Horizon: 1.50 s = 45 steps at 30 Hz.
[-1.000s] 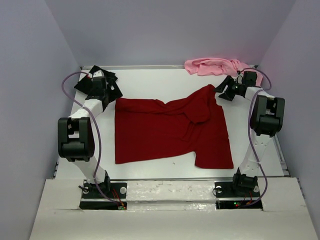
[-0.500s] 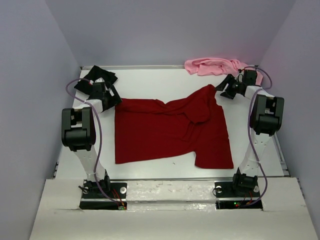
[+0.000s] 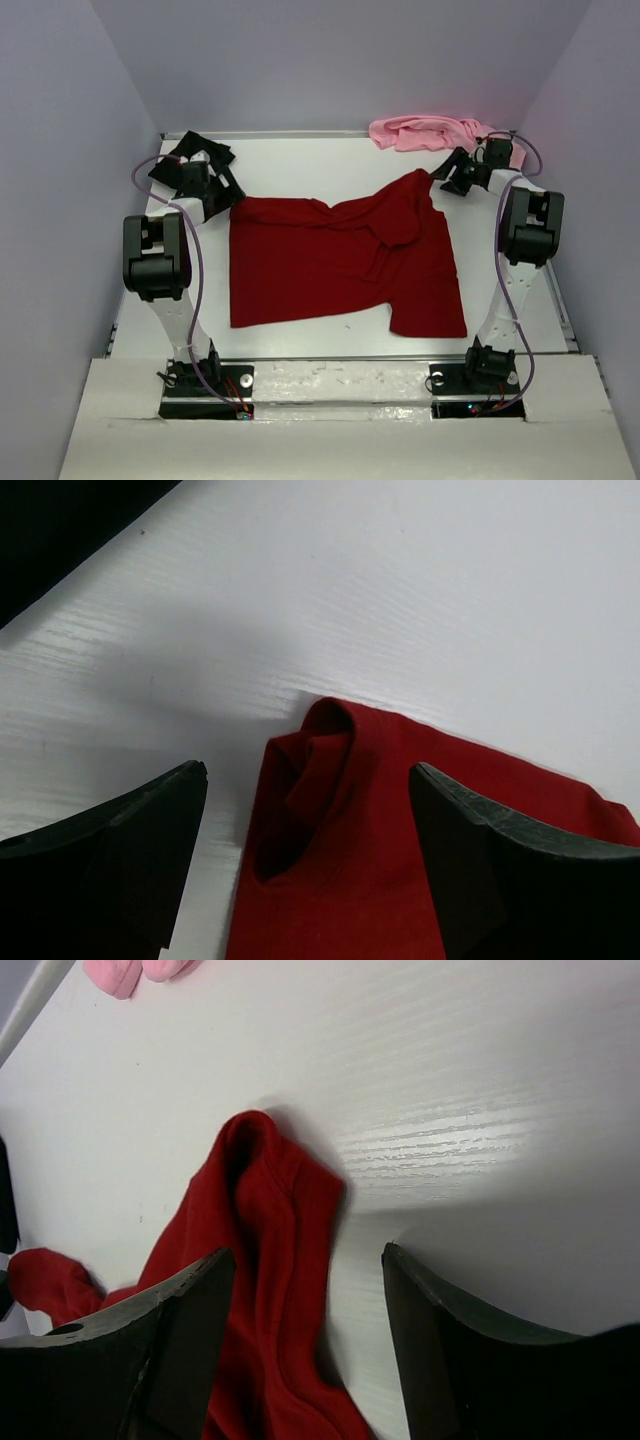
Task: Fold and stack the t-shirts
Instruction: Fold the tshirt
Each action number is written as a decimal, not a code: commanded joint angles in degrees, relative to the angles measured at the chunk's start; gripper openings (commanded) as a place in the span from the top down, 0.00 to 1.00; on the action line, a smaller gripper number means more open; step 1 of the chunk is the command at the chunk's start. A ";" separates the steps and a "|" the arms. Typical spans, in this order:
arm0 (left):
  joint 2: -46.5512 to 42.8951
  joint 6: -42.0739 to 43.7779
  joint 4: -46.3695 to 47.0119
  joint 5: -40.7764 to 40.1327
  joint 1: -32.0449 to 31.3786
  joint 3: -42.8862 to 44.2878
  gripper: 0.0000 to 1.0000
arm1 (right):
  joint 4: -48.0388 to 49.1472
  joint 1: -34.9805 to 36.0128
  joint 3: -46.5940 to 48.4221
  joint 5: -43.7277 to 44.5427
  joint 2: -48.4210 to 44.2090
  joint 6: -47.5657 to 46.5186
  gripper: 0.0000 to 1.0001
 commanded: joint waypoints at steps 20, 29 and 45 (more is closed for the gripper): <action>3.46 -1.10 3.16 9.38 0.31 4.38 0.31 | -7.29 4.87 12.82 5.41 6.78 -3.28 0.37; 4.43 -0.39 1.66 8.24 0.31 5.43 0.58 | -8.26 5.49 13.52 7.34 6.96 -3.90 0.73; 5.57 0.84 -1.23 4.11 0.31 8.50 0.76 | -12.92 5.49 19.23 13.15 6.87 -6.36 0.88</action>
